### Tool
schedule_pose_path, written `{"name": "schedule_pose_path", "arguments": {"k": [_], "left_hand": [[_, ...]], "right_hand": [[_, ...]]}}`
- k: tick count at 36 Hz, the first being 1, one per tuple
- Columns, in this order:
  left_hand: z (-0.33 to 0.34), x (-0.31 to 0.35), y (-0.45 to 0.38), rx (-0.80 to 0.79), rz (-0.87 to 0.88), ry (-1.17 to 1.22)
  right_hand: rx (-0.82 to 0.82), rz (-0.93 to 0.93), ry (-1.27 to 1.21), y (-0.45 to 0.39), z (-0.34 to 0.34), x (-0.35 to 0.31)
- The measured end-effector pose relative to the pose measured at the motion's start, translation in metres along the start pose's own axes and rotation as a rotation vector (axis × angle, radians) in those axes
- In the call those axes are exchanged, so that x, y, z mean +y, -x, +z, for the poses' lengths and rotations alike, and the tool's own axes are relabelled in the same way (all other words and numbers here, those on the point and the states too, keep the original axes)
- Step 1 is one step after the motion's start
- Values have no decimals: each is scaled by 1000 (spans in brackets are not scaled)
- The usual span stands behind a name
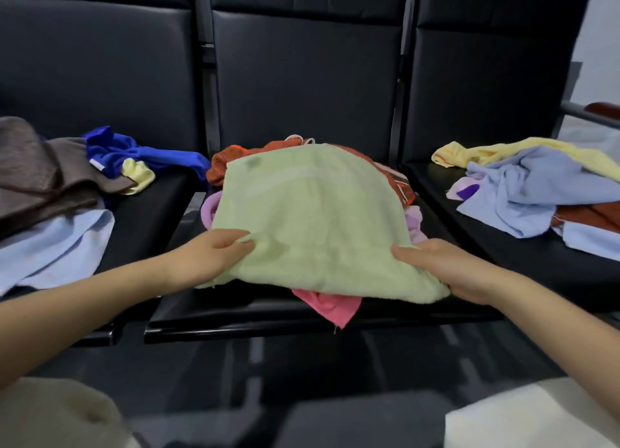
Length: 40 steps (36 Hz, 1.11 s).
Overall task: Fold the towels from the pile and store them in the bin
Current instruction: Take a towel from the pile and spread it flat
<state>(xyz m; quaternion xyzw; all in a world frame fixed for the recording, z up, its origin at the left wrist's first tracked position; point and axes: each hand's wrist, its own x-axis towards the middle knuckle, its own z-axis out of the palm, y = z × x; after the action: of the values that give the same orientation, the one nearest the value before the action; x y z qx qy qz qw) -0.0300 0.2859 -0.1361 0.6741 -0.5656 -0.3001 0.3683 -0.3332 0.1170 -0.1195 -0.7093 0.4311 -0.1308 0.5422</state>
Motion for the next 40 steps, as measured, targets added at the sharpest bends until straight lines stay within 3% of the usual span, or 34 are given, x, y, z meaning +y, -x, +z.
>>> {"name": "schedule_pose_path", "arguments": {"k": [3, 6, 13, 18, 26, 40], "left_hand": [[6, -4, 8, -193, -2, -113], [0, -6, 9, -217, 23, -107], [-12, -19, -5, -31, 17, -75], [-23, -9, -31, 163, 101, -151], [-54, 4, -80, 477, 48, -210], [-57, 2, -133, 740, 62, -439]], "right_hand": [[-66, 28, 85, 6, 2, 5], [-32, -11, 137, 7, 5, 7], [327, -291, 52, -14, 16, -1], [372, -384, 20, -35, 14, -32], [414, -383, -145, -66, 0, -61], [542, -318, -150, -120, -20, -57]]}}
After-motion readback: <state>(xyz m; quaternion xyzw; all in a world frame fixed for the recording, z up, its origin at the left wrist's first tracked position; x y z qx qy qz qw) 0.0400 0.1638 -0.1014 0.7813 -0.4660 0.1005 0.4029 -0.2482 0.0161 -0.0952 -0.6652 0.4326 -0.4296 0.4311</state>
